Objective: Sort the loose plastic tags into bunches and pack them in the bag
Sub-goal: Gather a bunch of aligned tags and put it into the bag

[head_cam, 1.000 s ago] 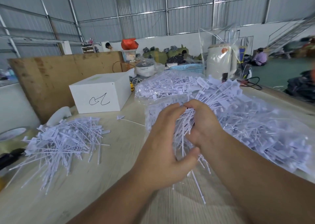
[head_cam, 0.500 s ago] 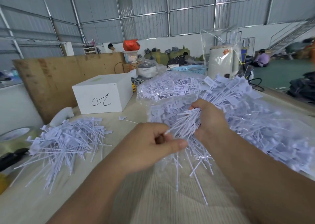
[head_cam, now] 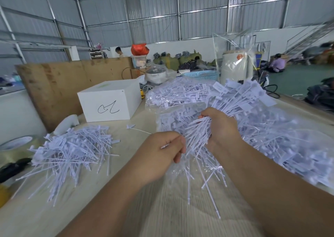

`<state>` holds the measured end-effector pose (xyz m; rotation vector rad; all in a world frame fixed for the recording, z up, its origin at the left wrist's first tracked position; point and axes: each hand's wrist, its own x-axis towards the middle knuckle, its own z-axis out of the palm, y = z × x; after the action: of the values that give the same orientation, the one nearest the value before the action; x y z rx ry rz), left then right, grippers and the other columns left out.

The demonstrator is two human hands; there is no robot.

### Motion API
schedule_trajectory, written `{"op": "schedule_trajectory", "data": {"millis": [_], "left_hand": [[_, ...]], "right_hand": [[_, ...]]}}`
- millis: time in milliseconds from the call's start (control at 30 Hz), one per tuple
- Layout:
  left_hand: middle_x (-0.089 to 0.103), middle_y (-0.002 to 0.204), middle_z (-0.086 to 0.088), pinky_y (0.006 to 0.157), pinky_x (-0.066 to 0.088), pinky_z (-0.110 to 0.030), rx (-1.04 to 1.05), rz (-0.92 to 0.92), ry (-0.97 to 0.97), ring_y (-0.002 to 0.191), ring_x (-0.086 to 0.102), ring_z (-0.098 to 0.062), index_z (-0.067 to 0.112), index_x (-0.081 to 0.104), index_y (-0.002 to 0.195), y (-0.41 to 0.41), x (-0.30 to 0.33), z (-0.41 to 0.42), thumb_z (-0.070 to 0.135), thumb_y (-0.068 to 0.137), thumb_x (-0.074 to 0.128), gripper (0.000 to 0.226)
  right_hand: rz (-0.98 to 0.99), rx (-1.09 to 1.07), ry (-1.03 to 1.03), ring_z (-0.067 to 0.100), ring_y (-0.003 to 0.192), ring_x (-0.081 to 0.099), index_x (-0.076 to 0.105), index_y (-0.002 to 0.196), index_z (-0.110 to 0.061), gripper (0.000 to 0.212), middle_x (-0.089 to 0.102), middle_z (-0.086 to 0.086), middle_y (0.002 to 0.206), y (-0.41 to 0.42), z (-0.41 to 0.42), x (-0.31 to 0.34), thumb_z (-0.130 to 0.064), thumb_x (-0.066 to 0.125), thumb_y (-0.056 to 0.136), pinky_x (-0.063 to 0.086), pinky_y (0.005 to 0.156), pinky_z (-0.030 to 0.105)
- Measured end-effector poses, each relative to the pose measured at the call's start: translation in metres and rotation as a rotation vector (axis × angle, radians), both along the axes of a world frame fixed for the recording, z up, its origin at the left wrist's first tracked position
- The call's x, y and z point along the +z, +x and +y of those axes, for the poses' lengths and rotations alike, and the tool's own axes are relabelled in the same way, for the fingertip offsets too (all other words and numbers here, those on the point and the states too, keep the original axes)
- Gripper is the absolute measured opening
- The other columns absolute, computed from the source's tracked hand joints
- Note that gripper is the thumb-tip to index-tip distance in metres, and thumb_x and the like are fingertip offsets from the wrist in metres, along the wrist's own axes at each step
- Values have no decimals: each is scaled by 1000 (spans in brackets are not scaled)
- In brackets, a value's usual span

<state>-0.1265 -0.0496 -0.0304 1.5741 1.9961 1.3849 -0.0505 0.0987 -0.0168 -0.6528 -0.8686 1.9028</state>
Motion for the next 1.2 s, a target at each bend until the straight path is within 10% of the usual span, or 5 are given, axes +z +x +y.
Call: {"op": "schedule_trajectory", "data": {"millis": [367, 567, 867, 1000, 1200], "left_hand": [[55, 65, -5, 65, 45, -36, 1, 333, 20, 62, 52, -19, 7, 56, 74, 11, -11, 8, 42, 93, 44, 41], [47, 55, 11, 54, 35, -21, -47, 213, -13, 52, 43, -3, 19, 56, 64, 9, -10, 5, 31, 88, 69, 30], [50, 75, 13, 59, 39, -25, 214, 571, -260, 67, 48, -3, 32, 48, 86, 6, -18, 11, 48, 72, 75, 34], [50, 97, 11, 73, 48, -30, 320, 638, -270, 91, 55, -14, 34, 55, 108, 2, -22, 16, 44, 81, 68, 31], [58, 66, -5, 61, 44, -30, 367, 228, -17, 59, 50, -12, 10, 60, 71, -4, -24, 19, 30, 90, 60, 28]], "right_hand": [[-6, 114, 72, 25, 53, 49, 57, 93, -2, 20, 49, 15, 70, 0, -11, 1, 2, 63, 74, 42, 47, 27], [-221, -66, 199, 27, 76, 55, 45, 124, -3, 61, 53, 14, 96, 15, 1, 15, -10, 70, 69, 42, 57, 30], [-527, 73, 535, 10, 33, 31, 48, 98, -4, 33, 37, -6, 37, 53, 12, 29, -11, 70, 75, 26, 36, 15], [-572, 170, 858, 9, 35, 27, 47, 75, -5, 21, 33, -6, 44, 77, 16, 32, 2, 67, 78, 27, 39, 19], [-603, 311, 1163, -22, 71, 56, 51, 88, -38, 41, 59, -41, 74, 100, 15, 18, -3, 72, 80, 37, 57, -3]]}}
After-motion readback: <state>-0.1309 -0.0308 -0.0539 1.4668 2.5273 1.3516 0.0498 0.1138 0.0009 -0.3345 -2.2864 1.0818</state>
